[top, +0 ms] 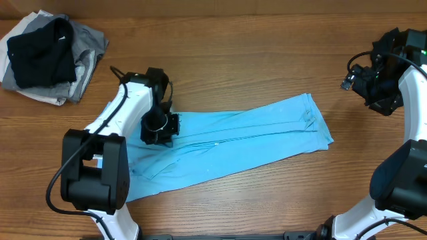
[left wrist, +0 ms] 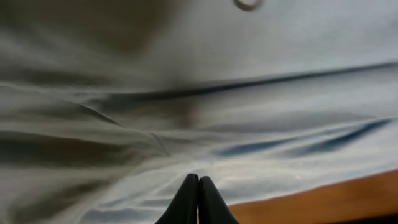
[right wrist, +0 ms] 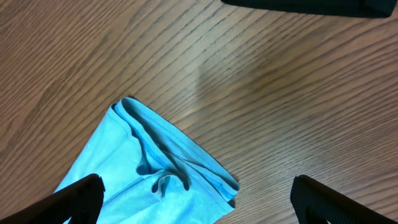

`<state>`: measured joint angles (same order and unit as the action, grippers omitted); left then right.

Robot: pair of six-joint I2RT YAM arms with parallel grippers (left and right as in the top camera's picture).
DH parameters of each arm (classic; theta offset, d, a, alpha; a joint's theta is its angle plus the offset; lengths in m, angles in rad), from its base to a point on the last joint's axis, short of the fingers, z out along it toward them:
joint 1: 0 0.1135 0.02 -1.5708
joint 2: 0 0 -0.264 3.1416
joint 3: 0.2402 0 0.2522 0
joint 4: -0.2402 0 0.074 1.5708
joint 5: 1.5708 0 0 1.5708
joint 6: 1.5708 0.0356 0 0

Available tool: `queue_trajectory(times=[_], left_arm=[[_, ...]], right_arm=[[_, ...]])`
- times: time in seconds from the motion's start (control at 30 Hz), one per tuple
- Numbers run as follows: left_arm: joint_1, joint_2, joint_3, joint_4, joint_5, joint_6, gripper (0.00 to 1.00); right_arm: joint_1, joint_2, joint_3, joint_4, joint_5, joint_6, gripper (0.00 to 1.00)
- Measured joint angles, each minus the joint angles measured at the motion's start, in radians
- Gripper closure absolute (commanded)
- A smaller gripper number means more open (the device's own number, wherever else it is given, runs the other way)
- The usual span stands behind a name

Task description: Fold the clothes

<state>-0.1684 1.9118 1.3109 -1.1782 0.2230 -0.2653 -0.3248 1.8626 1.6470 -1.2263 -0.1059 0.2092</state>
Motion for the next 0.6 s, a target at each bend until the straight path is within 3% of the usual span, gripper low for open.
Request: queue_trajectory(times=[0.3, 0.6], left_arm=[[0.100, 0.000, -0.066, 0.049, -0.040, -0.018, 0.96], [0.116, 0.000, -0.161, 0.128, -0.070, -0.036, 0.94]], right_arm=[[0.000, 0.000, 0.000, 0.007, -0.024, 0.000, 0.00], [0.000, 0.000, 0.000, 0.016, -0.047, 0.000, 0.00]])
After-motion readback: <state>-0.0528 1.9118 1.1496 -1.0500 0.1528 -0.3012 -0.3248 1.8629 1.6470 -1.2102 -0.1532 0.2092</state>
